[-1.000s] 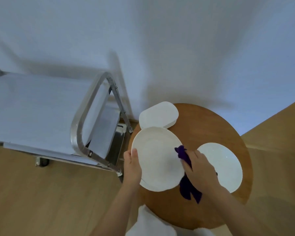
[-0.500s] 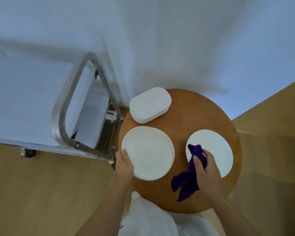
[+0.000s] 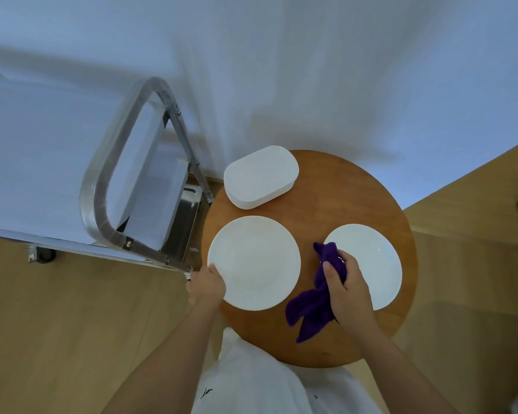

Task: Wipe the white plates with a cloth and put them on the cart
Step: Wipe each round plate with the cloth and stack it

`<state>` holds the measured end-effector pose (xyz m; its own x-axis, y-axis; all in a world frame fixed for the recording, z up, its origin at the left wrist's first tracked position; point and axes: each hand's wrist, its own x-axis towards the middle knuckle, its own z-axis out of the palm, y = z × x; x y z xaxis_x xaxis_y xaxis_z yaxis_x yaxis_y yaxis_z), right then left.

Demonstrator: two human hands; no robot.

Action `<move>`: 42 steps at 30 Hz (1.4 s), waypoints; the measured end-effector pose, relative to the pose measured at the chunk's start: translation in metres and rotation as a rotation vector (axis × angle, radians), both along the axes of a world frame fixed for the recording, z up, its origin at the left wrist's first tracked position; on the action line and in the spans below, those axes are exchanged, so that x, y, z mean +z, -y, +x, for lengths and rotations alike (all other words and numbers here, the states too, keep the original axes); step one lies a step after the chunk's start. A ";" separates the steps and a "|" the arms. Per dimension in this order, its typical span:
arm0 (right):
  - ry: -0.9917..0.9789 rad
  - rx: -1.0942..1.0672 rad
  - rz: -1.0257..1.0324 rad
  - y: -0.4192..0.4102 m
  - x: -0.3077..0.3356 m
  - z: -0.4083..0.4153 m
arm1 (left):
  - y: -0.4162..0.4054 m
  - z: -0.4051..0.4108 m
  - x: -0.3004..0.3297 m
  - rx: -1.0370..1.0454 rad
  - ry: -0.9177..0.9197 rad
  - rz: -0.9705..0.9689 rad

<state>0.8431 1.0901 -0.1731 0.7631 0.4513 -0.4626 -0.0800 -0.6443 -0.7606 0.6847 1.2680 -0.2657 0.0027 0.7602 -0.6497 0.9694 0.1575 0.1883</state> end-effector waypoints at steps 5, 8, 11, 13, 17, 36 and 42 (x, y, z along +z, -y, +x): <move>0.036 -0.012 -0.002 0.013 -0.007 0.010 | 0.021 0.020 0.023 -0.123 0.299 0.337; 0.039 -0.039 -0.041 0.028 -0.013 0.019 | 0.056 0.054 0.035 -0.260 0.512 0.246; 0.031 -0.081 -0.049 0.049 -0.019 0.031 | 0.095 0.097 0.028 -0.408 0.489 0.021; 0.036 -0.108 -0.041 0.063 -0.020 0.038 | 0.111 0.123 0.017 -0.385 0.426 -0.139; 0.060 -0.146 -0.078 0.088 -0.025 0.050 | 0.124 0.163 -0.010 -0.333 0.269 -0.315; -0.019 -0.126 -0.030 0.120 -0.029 0.070 | 0.134 0.188 -0.024 -0.395 0.208 -0.091; -0.047 -0.269 0.093 0.112 -0.011 0.075 | 0.142 0.173 -0.013 -0.179 0.370 -0.012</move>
<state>0.9182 0.9785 -0.1837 0.8400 0.2776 -0.4662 -0.2750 -0.5230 -0.8068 0.8574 1.1261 -0.2784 0.3693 0.7190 -0.5888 0.8490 -0.0033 0.5284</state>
